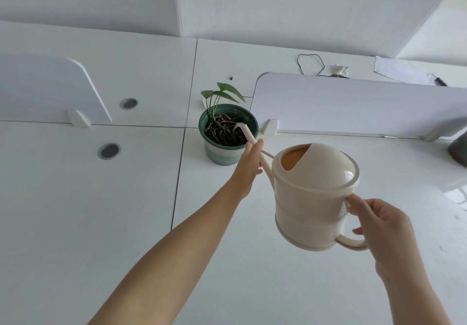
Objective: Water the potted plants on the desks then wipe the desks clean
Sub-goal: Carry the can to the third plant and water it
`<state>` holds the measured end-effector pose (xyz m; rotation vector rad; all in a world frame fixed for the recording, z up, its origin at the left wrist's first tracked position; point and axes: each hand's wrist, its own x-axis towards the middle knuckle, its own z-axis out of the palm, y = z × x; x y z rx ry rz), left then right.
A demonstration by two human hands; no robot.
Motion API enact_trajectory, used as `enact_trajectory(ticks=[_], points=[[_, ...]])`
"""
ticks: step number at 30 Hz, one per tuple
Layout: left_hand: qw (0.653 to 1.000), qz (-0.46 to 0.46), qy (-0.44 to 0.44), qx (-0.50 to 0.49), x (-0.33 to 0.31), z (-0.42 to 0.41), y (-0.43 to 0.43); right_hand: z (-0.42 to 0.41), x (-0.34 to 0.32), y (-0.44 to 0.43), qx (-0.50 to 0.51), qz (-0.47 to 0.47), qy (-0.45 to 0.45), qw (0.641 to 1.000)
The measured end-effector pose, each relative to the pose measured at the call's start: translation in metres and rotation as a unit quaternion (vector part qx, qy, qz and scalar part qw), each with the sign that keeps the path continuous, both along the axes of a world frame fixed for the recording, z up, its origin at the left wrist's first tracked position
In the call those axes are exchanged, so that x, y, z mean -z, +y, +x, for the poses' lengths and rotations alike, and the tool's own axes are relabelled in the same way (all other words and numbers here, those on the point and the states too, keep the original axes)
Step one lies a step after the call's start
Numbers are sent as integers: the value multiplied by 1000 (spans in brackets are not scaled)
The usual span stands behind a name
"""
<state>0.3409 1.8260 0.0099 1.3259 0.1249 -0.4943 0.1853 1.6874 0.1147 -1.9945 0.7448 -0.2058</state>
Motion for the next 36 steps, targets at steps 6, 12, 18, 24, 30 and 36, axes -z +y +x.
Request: enact_trajectory(ticks=[6,12,18,24,30,36], points=[[1000,-10,-7,-15,8,-11,21,0,-1,15,-24,14,13,1000],[999,1,-9,-37,-1,-4,37,5,5,25,-33,25,8,999],[1000,15,2,-22,-7,-7,31,-1,7,24,-24,27,5,999],[1000,17,-1,10,-7,-19,12,-17,8,13,-7,27,7,1000],[999,28,-22,29,-10,-46,12,-42,30,0,41,70,-3,997],[998,58,1,18,3,-85,34,-67,66,-5,48,102,-7,994]])
